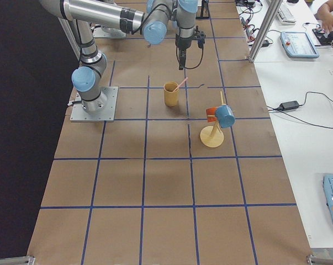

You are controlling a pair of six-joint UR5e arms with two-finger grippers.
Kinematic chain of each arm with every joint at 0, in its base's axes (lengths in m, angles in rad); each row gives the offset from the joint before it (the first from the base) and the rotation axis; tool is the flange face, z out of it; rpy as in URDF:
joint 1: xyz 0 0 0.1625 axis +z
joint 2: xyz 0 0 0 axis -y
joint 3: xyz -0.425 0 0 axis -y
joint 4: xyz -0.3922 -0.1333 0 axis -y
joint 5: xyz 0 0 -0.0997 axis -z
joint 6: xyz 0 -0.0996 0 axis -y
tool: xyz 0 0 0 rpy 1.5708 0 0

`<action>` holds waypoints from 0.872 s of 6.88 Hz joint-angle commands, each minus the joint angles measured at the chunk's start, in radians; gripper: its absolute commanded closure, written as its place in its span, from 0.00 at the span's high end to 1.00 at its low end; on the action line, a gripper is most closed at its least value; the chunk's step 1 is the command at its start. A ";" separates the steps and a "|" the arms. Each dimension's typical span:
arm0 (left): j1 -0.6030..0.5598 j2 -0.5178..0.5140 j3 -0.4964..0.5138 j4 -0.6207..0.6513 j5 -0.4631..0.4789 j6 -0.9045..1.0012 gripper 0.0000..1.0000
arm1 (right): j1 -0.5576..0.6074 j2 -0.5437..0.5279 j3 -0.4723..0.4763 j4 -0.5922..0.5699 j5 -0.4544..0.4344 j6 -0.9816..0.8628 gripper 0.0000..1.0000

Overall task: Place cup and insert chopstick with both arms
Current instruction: 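Carry the light blue cup farther from the robot and lower it with the left gripper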

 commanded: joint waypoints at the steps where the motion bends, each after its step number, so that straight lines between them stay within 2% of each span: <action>1: -0.201 -0.026 0.045 0.037 -0.004 -0.248 0.00 | -0.058 0.003 0.060 -0.105 0.004 0.019 1.00; 2: -0.248 -0.068 0.098 0.089 -0.007 -0.311 0.00 | -0.058 0.003 0.062 -0.106 0.004 0.073 1.00; 3: -0.301 -0.119 0.162 0.080 -0.007 -0.331 0.00 | -0.056 -0.002 0.063 -0.111 0.013 0.148 1.00; 4: -0.367 -0.164 0.183 0.092 -0.001 -0.406 0.00 | -0.055 0.007 0.065 -0.160 0.042 0.210 1.00; 6: -0.431 -0.205 0.191 0.112 -0.007 -0.465 0.00 | -0.055 0.033 0.082 -0.177 0.045 0.194 0.99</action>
